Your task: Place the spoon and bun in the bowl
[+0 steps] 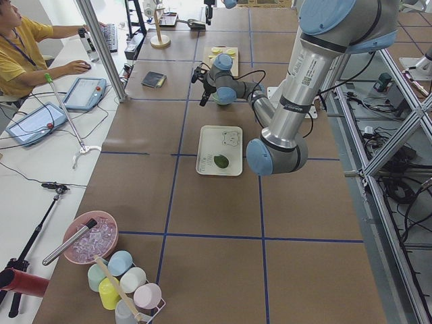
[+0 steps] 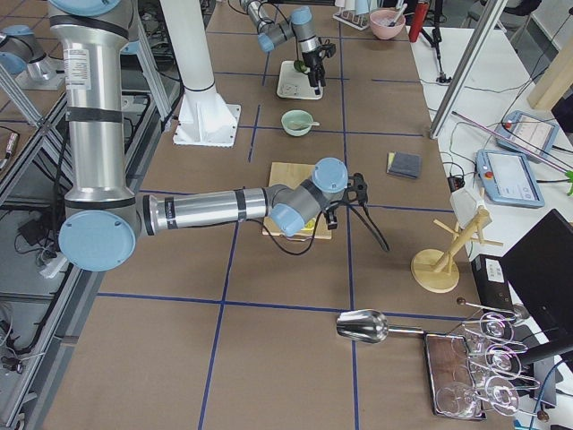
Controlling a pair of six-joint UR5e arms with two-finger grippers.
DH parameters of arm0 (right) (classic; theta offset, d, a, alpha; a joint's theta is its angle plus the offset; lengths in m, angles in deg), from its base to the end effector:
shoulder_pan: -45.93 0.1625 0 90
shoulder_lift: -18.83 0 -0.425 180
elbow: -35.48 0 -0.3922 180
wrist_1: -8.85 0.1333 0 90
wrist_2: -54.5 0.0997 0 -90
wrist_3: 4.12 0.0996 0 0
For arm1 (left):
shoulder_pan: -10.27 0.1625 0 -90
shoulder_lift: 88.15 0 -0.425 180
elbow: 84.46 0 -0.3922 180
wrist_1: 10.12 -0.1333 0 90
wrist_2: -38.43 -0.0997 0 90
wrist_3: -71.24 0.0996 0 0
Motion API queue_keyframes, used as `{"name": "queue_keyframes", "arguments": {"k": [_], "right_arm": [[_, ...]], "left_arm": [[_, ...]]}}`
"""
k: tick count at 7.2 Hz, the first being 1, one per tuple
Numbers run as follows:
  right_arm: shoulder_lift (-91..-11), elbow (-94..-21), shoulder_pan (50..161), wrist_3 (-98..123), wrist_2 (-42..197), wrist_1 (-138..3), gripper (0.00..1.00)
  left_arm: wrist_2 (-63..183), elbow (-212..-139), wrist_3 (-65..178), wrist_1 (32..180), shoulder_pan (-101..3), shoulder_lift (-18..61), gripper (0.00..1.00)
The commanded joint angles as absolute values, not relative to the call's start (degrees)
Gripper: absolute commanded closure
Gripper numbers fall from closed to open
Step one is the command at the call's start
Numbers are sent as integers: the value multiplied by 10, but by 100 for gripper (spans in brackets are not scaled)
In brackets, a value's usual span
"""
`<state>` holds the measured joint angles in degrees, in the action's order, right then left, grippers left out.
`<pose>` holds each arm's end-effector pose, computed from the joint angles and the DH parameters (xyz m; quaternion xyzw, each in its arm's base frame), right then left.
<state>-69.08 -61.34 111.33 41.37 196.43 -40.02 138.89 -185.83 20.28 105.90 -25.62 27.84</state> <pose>-0.1641 -0.4903 0.4895 0.0835 -0.5432 -0.0344 0.8348 0.4430 -0.4628 0.2613 0.2566 0.4624 0.0712 0.8457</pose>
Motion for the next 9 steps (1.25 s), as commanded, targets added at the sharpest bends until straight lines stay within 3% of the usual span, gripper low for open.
{"name": "queue_keyframes", "arguments": {"k": [1, 4, 9], "right_arm": [[-656, -627, 975, 554, 1837, -361, 0], [-633, -626, 888, 553, 1742, -463, 0], [-636, -635, 879, 545, 1723, -515, 8]], "left_arm": [[1427, -1882, 288, 1063, -304, 220, 1], [1425, -1881, 281, 1063, -302, 224, 0], [1423, -1874, 280, 1065, -299, 224, 0]]}}
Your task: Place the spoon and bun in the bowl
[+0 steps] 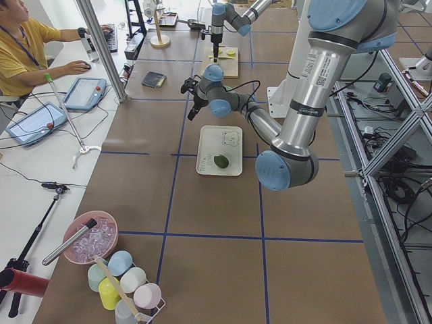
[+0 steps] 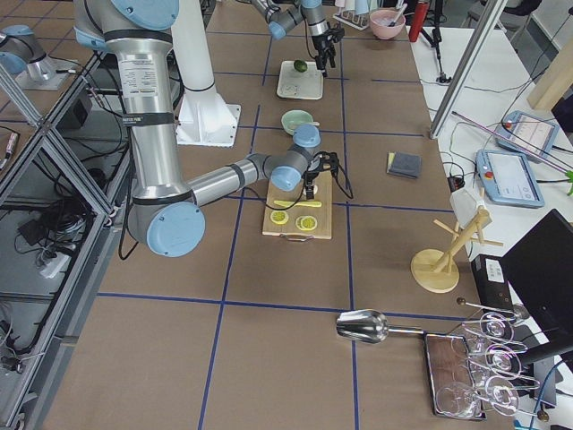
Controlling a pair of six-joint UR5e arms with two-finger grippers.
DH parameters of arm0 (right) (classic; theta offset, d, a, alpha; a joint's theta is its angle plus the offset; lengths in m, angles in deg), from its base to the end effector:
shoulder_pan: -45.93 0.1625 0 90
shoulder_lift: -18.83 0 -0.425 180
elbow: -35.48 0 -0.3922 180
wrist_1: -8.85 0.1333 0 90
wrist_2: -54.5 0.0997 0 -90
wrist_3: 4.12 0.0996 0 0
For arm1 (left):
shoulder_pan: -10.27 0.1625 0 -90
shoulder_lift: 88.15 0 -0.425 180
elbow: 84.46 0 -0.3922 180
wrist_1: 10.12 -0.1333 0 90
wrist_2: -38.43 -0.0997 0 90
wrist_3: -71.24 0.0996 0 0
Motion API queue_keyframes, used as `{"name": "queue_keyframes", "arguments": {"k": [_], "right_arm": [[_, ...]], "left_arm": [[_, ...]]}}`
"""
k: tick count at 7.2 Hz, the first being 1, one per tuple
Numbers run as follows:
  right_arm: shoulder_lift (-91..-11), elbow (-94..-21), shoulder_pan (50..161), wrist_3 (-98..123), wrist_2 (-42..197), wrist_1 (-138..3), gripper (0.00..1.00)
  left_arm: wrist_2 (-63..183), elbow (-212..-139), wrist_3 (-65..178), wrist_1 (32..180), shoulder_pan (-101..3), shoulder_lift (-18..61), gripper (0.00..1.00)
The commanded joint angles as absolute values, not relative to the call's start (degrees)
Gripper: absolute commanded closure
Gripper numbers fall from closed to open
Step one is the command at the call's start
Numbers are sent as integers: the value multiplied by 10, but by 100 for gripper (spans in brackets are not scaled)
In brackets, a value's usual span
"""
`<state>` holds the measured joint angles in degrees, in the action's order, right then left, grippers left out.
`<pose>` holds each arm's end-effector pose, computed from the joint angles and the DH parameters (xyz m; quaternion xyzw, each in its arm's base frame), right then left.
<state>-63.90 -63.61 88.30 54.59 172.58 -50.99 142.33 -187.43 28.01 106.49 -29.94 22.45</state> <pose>-0.3573 -0.4429 0.4617 0.0513 -0.4403 -0.0093 0.8964 0.3951 -0.4772 0.3050 0.2666 0.4331 0.1097 0.8540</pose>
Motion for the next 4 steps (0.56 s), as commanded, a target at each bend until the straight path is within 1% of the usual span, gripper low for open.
{"name": "queue_keyframes", "arguments": {"k": [1, 2, 3, 4], "right_arm": [[-634, -633, 877, 546, 1721, -516, 16], [-631, -633, 873, 546, 1713, -515, 30], [-630, -630, 869, 546, 1710, -515, 40], [-630, -634, 869, 546, 1708, -515, 53]], "left_arm": [[1422, -1876, 281, 1065, -301, 221, 0], [1422, -1873, 281, 1065, -300, 221, 0], [1422, -1873, 282, 1065, -300, 220, 0], [1422, -1872, 282, 1065, -300, 219, 0]]}}
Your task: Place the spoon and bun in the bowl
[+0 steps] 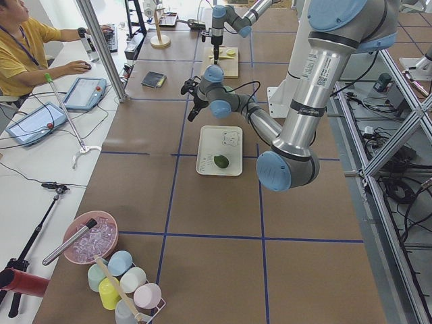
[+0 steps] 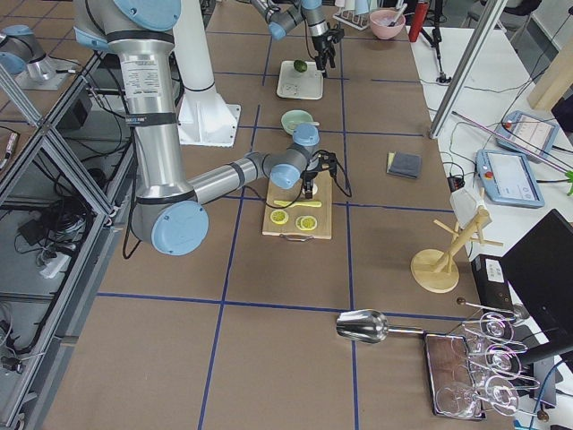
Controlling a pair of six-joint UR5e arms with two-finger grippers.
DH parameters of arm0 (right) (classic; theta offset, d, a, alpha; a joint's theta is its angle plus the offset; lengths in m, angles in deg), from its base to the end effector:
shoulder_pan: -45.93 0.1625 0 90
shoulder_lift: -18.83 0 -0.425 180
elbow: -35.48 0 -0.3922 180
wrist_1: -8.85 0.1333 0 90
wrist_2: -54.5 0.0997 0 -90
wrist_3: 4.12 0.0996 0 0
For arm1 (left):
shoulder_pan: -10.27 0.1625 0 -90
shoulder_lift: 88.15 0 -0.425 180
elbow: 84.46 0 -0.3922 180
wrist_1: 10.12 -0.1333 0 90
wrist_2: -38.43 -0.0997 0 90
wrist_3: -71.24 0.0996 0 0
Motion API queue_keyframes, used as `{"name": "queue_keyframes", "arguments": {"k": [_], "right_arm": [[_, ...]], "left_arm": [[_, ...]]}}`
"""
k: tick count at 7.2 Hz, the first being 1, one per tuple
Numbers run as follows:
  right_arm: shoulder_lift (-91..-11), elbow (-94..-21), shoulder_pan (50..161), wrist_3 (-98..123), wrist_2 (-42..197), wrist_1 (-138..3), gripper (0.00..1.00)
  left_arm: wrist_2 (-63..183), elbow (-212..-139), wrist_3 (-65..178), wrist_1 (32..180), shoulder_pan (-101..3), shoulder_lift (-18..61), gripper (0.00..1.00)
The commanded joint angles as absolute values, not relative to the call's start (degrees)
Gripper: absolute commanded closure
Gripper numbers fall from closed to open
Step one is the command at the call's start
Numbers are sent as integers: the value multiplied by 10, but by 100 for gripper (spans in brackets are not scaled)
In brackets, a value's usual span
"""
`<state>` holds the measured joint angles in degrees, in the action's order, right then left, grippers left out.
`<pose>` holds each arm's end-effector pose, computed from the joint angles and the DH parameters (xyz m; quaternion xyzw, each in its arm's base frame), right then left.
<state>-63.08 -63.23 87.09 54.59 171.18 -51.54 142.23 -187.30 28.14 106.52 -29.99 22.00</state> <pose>-0.3697 -0.4408 0.4591 0.0555 -0.4346 -0.0136 0.8988 0.3941 -0.4773 0.3108 0.2648 0.4294 0.1095 0.8564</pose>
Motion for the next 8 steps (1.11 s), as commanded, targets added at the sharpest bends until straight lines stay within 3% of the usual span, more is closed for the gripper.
{"name": "queue_keyframes", "arguments": {"k": [1, 3, 6, 8], "right_arm": [[-620, -634, 869, 546, 1708, -517, 70], [-594, -639, 870, 556, 1708, -530, 86], [-456, -656, 837, 696, 1690, -620, 85], [-400, -655, 757, 788, 1626, -620, 82]], "left_arm": [[1422, -1872, 283, 1065, -300, 219, 0], [1422, -1874, 287, 1065, -303, 219, 0], [1427, -1896, 290, 1065, -318, 196, 0], [1428, -1914, 337, 1064, -345, 164, 0]]}}
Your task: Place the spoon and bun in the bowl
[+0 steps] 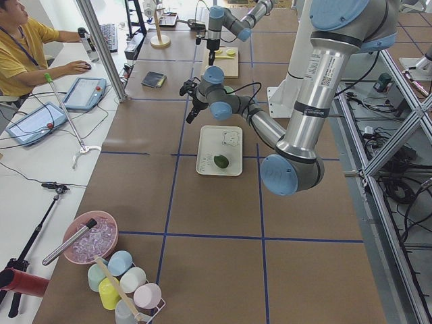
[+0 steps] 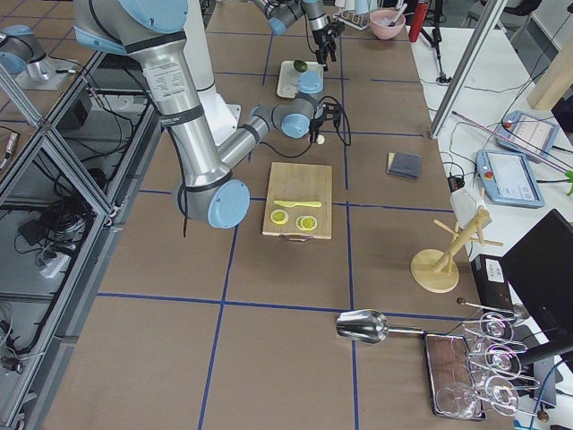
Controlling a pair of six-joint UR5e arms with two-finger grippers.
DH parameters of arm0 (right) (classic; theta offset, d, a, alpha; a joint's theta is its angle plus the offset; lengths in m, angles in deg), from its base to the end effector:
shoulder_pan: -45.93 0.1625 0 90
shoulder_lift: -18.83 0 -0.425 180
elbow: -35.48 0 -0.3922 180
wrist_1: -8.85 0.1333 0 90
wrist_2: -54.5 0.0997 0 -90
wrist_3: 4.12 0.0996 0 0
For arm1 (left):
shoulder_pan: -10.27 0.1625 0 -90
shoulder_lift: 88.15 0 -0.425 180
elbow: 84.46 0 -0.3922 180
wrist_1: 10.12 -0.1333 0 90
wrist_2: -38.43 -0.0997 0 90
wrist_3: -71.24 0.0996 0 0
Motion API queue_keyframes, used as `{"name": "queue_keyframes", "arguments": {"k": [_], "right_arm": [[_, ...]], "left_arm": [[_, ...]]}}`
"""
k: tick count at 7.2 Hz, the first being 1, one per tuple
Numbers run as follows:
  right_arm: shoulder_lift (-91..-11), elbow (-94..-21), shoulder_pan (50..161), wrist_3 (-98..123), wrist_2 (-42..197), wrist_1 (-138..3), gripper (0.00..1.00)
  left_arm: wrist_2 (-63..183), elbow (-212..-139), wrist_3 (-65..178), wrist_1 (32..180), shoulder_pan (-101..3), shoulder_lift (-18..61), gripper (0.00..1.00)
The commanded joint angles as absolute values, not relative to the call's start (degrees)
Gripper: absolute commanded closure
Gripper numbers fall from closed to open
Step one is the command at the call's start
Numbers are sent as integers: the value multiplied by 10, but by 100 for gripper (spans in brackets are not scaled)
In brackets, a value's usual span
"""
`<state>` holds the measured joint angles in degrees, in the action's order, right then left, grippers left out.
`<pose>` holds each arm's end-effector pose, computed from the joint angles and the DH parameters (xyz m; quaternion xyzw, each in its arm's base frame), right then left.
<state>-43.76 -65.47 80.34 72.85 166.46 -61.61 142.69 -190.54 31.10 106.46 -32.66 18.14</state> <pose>-0.4691 -0.4378 0.2610 0.0386 -0.5021 0.0688 0.8612 0.3539 -0.4778 0.3248 0.2790 0.4150 0.1132 0.8586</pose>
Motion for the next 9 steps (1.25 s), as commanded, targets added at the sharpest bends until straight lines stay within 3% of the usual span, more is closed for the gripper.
{"name": "queue_keyframes", "arguments": {"k": [1, 2, 4, 5, 9], "right_arm": [[-381, -655, 727, 820, 1599, -621, 80], [-374, -652, 713, 829, 1584, -622, 65], [-374, -652, 699, 830, 1575, -622, 23], [-373, -652, 696, 831, 1572, -622, 13], [-373, -648, 697, 830, 1572, -622, 13]], "left_arm": [[1428, -1915, 350, 1064, -355, 160, 0], [1427, -1915, 350, 1065, -355, 160, 0], [1427, -1915, 349, 1065, -355, 160, 0], [1427, -1915, 349, 1065, -356, 160, 0], [1427, -1914, 350, 1078, -356, 143, 0]]}}
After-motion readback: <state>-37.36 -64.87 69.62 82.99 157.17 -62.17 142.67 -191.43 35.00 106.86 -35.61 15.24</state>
